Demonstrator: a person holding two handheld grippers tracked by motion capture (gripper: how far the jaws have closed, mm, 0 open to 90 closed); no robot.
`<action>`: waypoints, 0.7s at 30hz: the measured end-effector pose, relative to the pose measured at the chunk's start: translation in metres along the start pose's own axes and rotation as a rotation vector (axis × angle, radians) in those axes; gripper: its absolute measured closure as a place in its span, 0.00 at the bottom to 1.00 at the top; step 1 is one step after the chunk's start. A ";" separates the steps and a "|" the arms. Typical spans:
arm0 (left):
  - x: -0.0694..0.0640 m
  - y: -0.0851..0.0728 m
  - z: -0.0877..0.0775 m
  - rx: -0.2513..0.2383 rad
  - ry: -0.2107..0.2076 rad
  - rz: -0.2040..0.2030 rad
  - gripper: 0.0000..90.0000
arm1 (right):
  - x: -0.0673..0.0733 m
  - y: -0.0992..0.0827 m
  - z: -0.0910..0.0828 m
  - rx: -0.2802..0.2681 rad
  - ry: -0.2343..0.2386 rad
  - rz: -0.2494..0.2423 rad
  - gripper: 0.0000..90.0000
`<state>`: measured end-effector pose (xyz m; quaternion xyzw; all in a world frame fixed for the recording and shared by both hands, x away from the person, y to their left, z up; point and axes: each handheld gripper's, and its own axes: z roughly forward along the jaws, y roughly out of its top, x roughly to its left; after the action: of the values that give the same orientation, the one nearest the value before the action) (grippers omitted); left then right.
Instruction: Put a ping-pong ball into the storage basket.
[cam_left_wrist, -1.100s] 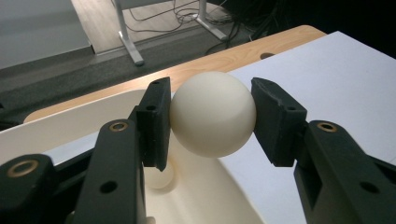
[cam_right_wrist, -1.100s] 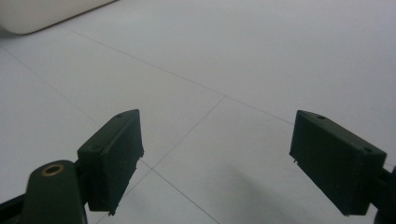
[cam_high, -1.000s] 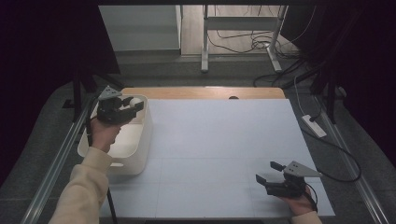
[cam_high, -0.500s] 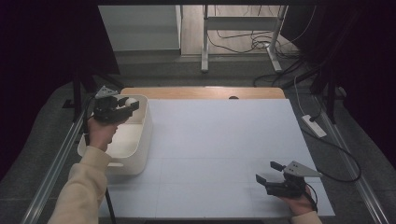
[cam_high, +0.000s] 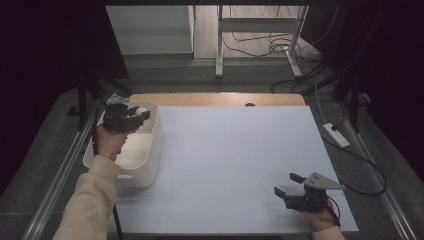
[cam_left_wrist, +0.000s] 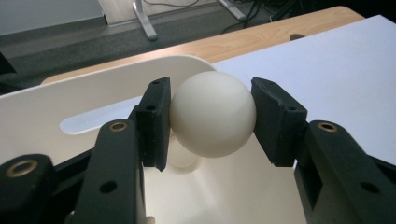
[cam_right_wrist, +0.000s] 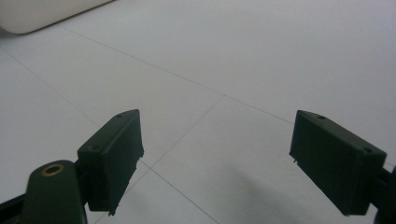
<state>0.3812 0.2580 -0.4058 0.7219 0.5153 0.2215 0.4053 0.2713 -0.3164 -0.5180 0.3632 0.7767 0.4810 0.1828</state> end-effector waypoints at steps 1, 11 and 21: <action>0.000 0.000 0.001 0.002 0.003 0.000 0.56 | 0.000 0.000 0.000 0.001 0.000 0.000 0.19; 0.001 -0.001 0.007 0.052 -0.001 0.000 0.56 | 0.000 0.000 0.000 0.004 -0.002 -0.002 0.19; 0.002 -0.005 0.016 0.133 -0.004 0.005 0.56 | 0.000 0.000 0.000 0.003 0.001 -0.003 0.19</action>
<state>0.3914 0.2551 -0.4195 0.7490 0.5262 0.1864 0.3569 0.2715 -0.3162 -0.5181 0.3621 0.7781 0.4798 0.1824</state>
